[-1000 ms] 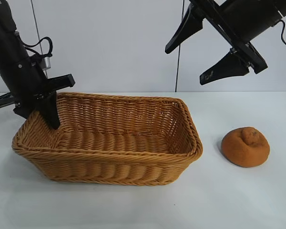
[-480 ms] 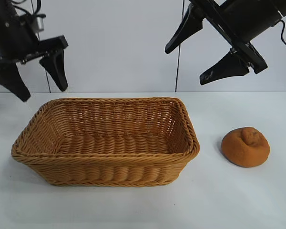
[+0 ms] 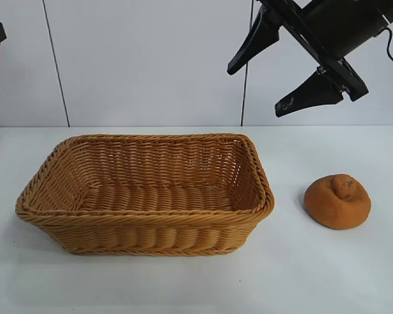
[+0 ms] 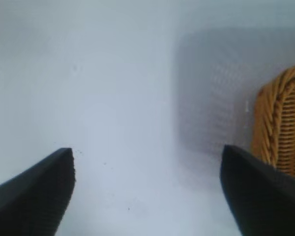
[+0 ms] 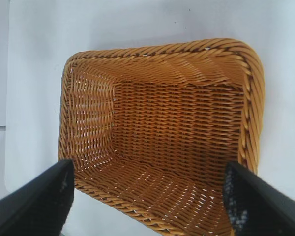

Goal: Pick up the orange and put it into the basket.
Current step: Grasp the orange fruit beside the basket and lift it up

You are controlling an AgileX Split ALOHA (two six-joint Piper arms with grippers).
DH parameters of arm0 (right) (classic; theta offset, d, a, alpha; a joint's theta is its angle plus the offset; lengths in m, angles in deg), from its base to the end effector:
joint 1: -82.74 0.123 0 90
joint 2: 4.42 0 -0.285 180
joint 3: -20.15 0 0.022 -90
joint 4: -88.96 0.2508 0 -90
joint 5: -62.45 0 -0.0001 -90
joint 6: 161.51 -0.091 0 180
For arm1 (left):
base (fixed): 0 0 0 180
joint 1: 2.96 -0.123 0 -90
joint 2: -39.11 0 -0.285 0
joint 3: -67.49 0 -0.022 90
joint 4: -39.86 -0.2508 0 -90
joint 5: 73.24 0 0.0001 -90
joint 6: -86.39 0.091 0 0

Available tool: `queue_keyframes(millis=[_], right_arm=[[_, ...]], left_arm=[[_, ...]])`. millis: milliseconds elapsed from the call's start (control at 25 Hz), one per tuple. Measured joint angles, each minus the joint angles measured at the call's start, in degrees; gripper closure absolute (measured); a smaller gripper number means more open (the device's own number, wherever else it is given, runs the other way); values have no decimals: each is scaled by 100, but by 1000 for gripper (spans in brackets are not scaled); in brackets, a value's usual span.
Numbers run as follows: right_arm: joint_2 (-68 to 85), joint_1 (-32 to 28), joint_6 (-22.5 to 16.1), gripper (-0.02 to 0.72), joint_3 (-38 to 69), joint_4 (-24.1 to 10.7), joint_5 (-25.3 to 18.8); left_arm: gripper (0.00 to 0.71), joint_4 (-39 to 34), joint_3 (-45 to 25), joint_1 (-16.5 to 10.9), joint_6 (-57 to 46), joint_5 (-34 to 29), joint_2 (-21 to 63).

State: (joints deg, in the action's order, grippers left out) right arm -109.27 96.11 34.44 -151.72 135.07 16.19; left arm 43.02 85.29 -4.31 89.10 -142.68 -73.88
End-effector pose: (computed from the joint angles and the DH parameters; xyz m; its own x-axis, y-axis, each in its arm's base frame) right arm 0.3320 0.1277 0.2543 -0.9392 0.0734 -0.3354 -0.1505 0.7901 0.5942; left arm 0.3871 0.0044 0.2969 -0.9637 0.0052 -0.2668 0.0171 0.9990 -0.0423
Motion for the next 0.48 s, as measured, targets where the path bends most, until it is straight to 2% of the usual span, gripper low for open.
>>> queue_keyframes(millis=[200,480], right_arm=[[0,0,0,135,0,-12,-2],[0,0,0,135,0,-12,-2]], left_arm=[[129,0,-972,0,0,0,986],[129,-16,-3155,0,0,-6,2853]])
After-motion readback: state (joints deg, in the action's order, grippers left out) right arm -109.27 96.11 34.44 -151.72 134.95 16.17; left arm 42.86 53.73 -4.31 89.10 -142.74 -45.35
